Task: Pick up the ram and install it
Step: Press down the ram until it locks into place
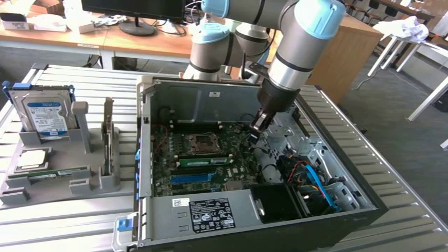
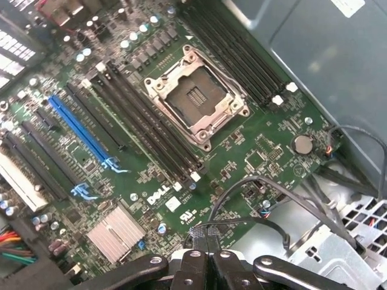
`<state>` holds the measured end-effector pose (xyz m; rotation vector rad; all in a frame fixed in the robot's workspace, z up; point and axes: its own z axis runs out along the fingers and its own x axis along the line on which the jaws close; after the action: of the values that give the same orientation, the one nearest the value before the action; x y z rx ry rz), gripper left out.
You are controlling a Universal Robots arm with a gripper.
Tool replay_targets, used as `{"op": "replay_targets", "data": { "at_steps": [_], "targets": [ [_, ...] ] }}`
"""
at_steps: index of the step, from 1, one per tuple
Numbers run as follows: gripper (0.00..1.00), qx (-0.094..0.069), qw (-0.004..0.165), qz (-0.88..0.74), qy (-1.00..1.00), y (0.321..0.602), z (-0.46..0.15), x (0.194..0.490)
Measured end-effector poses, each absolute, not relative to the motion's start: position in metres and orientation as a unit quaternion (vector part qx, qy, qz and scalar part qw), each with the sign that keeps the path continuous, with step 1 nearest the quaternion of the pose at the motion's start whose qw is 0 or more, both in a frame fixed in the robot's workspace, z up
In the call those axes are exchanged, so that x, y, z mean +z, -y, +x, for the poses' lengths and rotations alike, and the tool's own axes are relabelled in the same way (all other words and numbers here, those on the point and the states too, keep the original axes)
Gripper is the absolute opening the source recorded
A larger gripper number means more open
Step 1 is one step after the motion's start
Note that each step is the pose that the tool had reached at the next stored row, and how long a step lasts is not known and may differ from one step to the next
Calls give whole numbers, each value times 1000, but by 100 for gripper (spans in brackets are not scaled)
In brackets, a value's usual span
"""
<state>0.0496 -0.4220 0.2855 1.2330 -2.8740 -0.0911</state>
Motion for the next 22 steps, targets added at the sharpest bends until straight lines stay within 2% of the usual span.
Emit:
{"op": "replay_targets", "data": {
  "at_steps": [22],
  "targets": [
    [11, -30, 1, 219, 975, 422, 50, 284]
  ]
}}
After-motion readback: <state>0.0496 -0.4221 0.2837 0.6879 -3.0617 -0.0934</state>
